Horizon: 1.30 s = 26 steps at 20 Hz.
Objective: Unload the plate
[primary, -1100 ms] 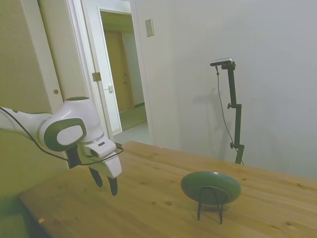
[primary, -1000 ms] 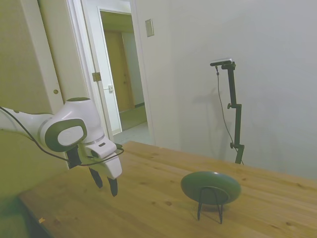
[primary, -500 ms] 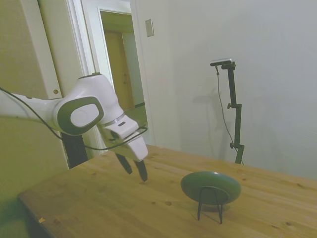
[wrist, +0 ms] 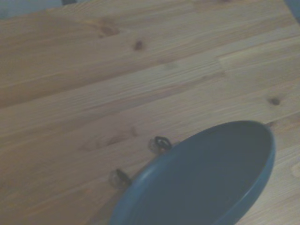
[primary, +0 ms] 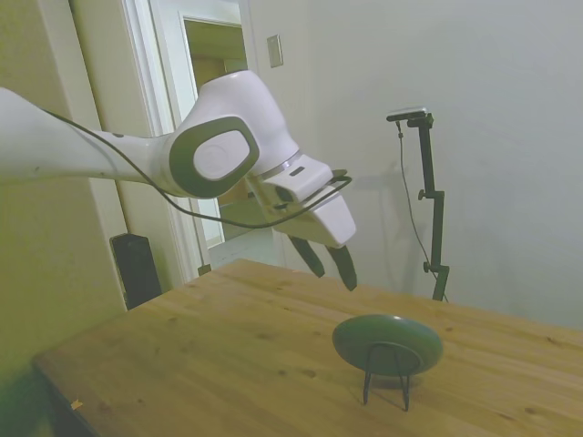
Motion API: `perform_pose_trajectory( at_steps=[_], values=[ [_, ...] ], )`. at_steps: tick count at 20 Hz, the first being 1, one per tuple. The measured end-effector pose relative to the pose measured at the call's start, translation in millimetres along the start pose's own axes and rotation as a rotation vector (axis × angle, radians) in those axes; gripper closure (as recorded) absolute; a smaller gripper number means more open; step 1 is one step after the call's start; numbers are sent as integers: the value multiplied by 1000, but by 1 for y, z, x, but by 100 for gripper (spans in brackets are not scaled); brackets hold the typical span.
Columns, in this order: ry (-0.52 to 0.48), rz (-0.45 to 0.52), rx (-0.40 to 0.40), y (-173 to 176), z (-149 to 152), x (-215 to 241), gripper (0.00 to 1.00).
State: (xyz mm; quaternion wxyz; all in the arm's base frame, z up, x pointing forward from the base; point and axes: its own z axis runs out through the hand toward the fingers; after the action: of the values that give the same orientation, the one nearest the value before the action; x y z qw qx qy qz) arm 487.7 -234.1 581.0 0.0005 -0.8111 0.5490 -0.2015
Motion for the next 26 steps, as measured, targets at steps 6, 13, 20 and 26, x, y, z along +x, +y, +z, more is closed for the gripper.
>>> perform_pose_trajectory(
  at_steps=[6, 13, 20, 26],
  values=[
    [-6, 11, -20, -15, 3, 13, 0],
    [-15, 181, -128, -16, 12, 55, 0],
    [-71, 265, -236, -42, 52, 89, 0],
    [-183, 287, -259, -70, 65, 86, 0]
  ],
)
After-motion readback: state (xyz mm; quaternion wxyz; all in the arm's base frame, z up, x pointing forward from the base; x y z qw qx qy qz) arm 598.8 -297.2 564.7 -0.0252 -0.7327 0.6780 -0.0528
